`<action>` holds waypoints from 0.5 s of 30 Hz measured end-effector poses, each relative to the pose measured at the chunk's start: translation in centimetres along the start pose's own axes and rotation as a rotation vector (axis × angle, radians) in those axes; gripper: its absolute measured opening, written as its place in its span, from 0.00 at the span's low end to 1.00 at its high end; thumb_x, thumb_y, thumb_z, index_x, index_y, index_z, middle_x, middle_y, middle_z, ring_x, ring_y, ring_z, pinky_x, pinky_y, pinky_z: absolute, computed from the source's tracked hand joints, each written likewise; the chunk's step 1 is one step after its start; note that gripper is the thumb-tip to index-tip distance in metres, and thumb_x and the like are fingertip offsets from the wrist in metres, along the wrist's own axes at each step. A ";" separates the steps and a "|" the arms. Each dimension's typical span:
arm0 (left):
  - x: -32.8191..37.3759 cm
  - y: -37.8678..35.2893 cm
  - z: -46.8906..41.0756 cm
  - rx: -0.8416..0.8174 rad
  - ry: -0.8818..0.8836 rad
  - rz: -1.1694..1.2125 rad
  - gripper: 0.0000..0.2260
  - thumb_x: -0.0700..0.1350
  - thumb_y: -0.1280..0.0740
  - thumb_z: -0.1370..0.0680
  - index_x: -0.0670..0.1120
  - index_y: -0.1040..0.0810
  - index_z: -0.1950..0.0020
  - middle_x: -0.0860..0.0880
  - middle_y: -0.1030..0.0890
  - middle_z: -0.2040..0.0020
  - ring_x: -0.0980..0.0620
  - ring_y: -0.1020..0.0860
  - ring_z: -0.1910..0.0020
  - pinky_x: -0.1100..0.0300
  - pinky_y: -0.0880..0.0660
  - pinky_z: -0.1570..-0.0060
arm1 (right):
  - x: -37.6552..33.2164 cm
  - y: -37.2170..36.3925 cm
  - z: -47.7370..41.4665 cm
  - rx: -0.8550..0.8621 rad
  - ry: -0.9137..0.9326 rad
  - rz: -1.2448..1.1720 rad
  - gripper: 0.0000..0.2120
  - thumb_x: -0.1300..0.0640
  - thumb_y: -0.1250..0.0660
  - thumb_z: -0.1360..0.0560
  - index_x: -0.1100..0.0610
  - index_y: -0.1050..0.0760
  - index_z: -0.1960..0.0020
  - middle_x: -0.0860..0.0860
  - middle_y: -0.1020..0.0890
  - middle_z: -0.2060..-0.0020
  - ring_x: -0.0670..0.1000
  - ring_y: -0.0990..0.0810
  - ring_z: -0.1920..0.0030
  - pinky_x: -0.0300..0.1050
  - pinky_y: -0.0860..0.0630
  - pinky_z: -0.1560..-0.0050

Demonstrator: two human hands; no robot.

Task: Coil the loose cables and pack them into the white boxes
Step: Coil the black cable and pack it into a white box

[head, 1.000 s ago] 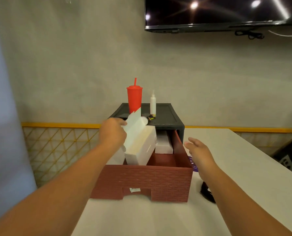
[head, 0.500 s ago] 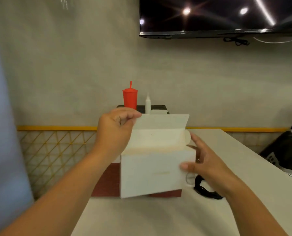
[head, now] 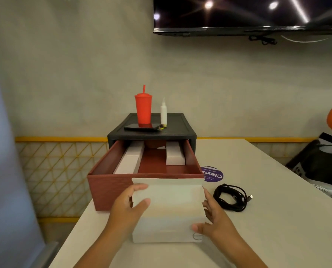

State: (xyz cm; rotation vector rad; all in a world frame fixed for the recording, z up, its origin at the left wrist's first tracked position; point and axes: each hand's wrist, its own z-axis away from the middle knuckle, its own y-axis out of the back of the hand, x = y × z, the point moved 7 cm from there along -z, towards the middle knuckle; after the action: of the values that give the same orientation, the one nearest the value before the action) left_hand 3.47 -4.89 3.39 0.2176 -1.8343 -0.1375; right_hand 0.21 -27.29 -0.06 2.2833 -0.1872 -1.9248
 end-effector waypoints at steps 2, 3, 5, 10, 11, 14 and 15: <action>-1.1 -0.3 0.3 -0.059 0.015 -0.024 0.20 0.36 0.29 0.29 0.62 0.23 0.48 0.47 0.22 0.44 0.44 0.26 0.41 0.48 0.34 0.33 | 0.6 -0.2 -0.1 -0.003 -0.007 0.031 0.43 0.76 0.31 0.35 0.36 0.38 0.37 0.41 0.22 0.45 0.37 0.22 0.48 0.29 0.27 0.55; -1.4 -0.4 0.5 -0.087 0.019 -0.030 0.23 0.36 0.30 0.29 0.64 0.25 0.47 0.54 0.23 0.41 0.49 0.27 0.38 0.49 0.34 0.32 | 0.8 -0.2 -0.2 -0.009 -0.014 0.045 0.42 0.75 0.30 0.35 0.36 0.37 0.38 0.40 0.21 0.45 0.36 0.22 0.47 0.29 0.27 0.54; -2.0 -0.5 0.6 -0.115 0.025 -0.024 0.25 0.38 0.30 0.30 0.68 0.28 0.45 0.57 0.25 0.38 0.51 0.28 0.36 0.48 0.34 0.32 | 0.7 -0.1 -0.2 -0.041 -0.021 0.077 0.35 0.70 0.28 0.34 0.38 0.32 0.40 0.39 0.20 0.47 0.35 0.22 0.47 0.32 0.26 0.50; -2.0 -0.6 0.7 -0.128 0.000 -0.009 0.26 0.46 0.32 0.34 0.76 0.31 0.48 0.59 0.27 0.36 0.53 0.28 0.36 0.48 0.33 0.33 | 0.3 6.4 -0.9 0.320 0.046 0.097 0.11 0.55 0.31 0.27 0.52 0.22 0.45 0.46 0.20 0.45 0.48 0.24 0.41 0.36 0.31 0.44; -1.9 -0.6 0.7 -0.129 -0.011 -0.015 0.26 0.46 0.32 0.33 0.76 0.31 0.48 0.59 0.27 0.36 0.53 0.28 0.35 0.48 0.33 0.32 | 0.5 8.4 -1.1 0.427 0.029 0.209 0.10 0.59 0.33 0.26 0.55 0.22 0.45 0.49 0.21 0.44 0.51 0.25 0.41 0.39 0.33 0.42; -2.1 -0.6 0.7 -0.128 -0.028 -0.007 0.28 0.42 0.30 0.29 0.77 0.31 0.48 0.60 0.28 0.36 0.52 0.30 0.34 0.47 0.35 0.31 | 3.2 11.9 -2.6 0.333 -0.170 0.955 0.20 0.60 0.39 0.24 0.50 0.29 0.34 0.48 0.32 0.31 0.56 0.37 0.30 0.49 0.40 0.32; -2.2 -0.5 0.7 -0.120 -0.025 -0.007 0.28 0.42 0.30 0.29 0.77 0.32 0.47 0.60 0.28 0.35 0.51 0.30 0.34 0.47 0.35 0.31 | 4.7 12.7 -2.9 0.238 -0.252 1.116 0.23 0.60 0.41 0.24 0.47 0.35 0.30 0.45 0.38 0.28 0.57 0.44 0.27 0.52 0.42 0.30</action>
State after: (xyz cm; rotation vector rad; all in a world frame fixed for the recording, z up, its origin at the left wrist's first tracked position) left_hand 3.44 -4.88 1.01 0.1388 -1.8430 -0.2559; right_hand 3.87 -40.49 -1.64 1.4122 -1.4116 -1.5315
